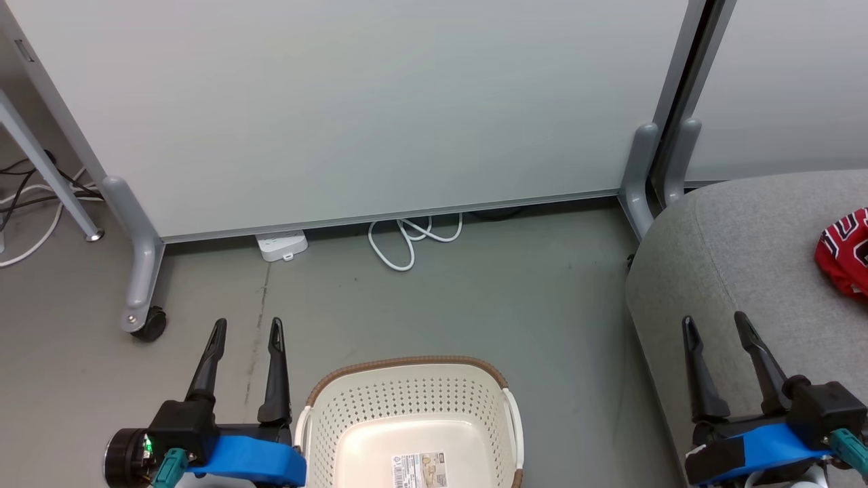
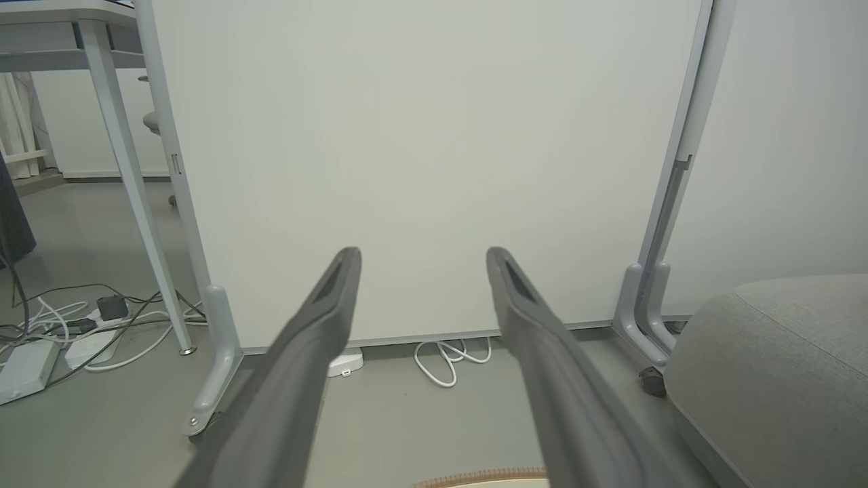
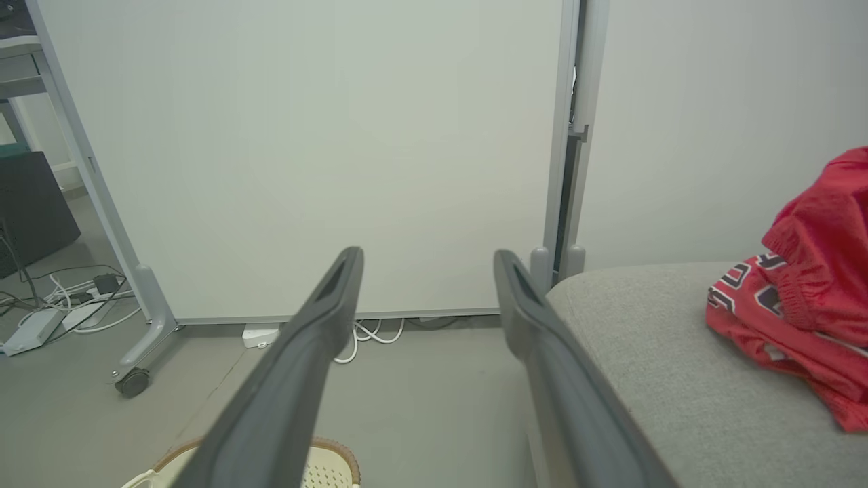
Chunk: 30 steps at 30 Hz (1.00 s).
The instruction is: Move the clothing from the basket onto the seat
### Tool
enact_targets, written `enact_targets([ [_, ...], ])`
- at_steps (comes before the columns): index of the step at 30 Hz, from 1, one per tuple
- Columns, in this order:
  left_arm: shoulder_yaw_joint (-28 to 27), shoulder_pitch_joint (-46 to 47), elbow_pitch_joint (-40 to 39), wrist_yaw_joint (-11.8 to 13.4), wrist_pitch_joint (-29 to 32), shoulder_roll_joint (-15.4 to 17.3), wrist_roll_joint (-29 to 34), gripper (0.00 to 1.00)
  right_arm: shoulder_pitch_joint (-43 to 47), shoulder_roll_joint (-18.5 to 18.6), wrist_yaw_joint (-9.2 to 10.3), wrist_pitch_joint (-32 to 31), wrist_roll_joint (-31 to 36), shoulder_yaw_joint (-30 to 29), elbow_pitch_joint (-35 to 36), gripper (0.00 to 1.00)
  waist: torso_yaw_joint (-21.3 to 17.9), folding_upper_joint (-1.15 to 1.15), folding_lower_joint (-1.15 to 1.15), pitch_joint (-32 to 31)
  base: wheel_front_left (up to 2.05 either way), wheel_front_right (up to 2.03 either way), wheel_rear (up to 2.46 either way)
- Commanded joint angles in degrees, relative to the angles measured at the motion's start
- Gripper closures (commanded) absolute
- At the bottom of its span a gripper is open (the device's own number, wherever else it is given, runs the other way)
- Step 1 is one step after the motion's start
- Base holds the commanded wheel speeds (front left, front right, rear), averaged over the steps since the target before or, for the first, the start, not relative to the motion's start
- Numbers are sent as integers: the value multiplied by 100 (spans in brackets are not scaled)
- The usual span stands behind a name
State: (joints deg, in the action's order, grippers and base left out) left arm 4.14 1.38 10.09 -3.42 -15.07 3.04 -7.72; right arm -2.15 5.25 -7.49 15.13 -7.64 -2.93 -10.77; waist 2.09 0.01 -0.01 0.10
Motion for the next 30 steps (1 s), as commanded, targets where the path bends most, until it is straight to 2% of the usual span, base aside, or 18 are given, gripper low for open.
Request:
enact_targets([
  [1, -28, -32, 13, -17, -14, -12, 33, 0, 49, -41, -1, 3, -6, 3, -21, 0, 17, -1, 1, -17, 0, 0, 0],
  [15, 99, -10, 85, 78, -14, -18, -24, 0, 52, -82, -1, 3, 0, 58, -82, 0, 78, -1, 1, -45, 0, 0, 0],
  [16, 103, -6, 81, 87, -14, -18, -25, 100, 52, -79, -1, 3, -2, 62, -88, 100, 81, -1, 1, -44, 0, 0, 0],
  [21, 71, -154, 320, 54, 36, -11, -38, 100, 80, -94, 0, -20, -4, 64, -330, 100, 80, -1, 1, -44, 0, 0, 0],
  [30, -78, -59, 337, -4, 303, -11, -1076, 100, -8, -111, 0, -309, -1041, -16, -348, 100, 59, -1, 1, -41, 0, 0, 0],
])
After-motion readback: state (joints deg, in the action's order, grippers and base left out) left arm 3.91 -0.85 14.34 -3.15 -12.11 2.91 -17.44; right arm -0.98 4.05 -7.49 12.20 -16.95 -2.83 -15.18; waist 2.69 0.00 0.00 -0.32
